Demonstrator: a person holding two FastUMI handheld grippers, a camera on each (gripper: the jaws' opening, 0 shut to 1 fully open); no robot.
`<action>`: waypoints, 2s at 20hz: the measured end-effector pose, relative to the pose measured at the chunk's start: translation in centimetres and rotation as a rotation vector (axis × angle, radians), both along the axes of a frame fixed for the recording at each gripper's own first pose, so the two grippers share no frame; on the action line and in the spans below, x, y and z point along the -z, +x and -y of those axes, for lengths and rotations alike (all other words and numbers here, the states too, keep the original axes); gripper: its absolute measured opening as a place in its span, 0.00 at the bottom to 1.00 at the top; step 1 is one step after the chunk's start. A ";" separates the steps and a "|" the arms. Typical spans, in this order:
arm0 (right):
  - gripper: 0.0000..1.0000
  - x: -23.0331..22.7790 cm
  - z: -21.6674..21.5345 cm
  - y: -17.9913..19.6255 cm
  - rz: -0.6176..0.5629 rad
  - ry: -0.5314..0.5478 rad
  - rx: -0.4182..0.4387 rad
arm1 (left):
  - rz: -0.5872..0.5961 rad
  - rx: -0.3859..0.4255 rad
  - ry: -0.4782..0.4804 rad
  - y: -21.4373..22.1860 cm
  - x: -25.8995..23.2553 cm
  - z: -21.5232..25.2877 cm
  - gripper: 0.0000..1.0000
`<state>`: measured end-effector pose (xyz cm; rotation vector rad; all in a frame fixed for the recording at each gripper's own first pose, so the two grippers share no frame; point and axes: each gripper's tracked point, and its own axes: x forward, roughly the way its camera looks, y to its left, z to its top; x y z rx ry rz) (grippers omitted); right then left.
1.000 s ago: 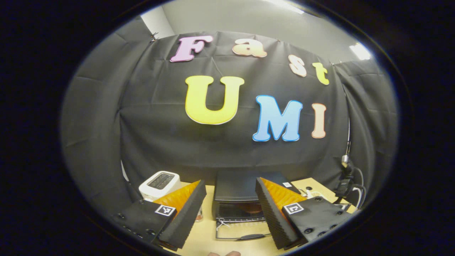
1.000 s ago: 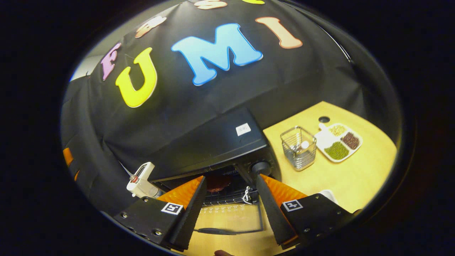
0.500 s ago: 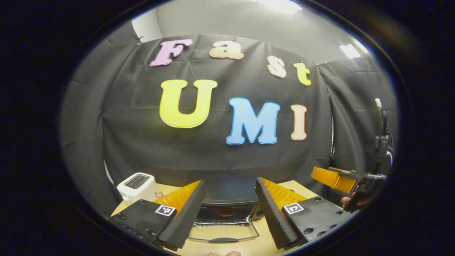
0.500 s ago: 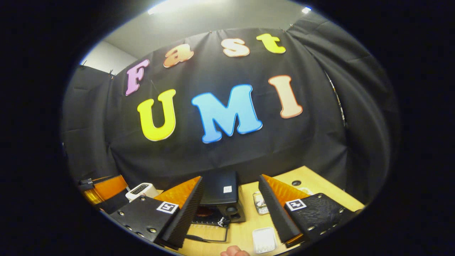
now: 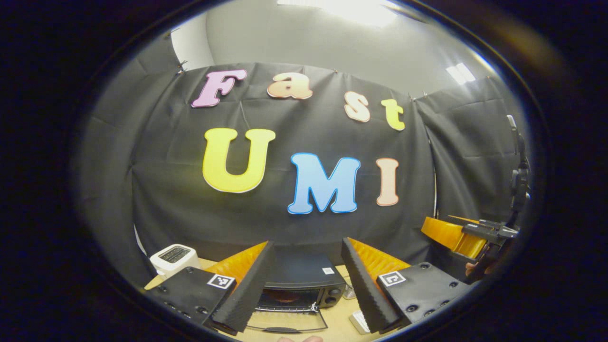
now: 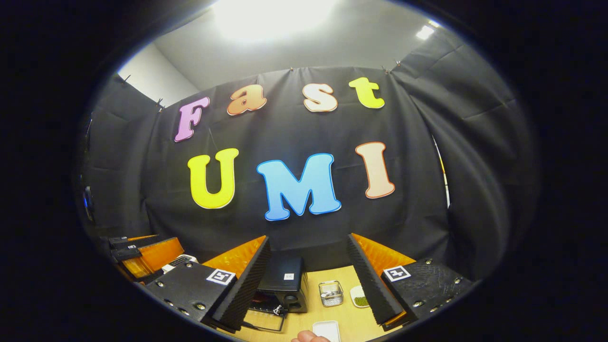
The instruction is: Open the electric oven with the left hand, put the food in, and close the electric oven.
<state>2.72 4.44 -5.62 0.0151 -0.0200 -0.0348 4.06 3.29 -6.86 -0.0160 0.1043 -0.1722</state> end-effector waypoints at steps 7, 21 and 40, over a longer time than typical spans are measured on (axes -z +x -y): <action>0.98 1.4 -0.1 -0.1 -0.036 -0.002 -0.011 | -0.196 -0.018 0.016 0.1 7.9 -1.0 0.91; 0.98 5.6 3.5 -1.3 -0.135 -0.016 0.077 | -0.806 -0.082 0.084 -5.3 33.5 -5.0 0.95; 0.98 7.5 6.2 -1.4 -0.201 -0.003 0.165 | -1.130 -0.075 0.202 -5.1 45.5 -6.6 0.99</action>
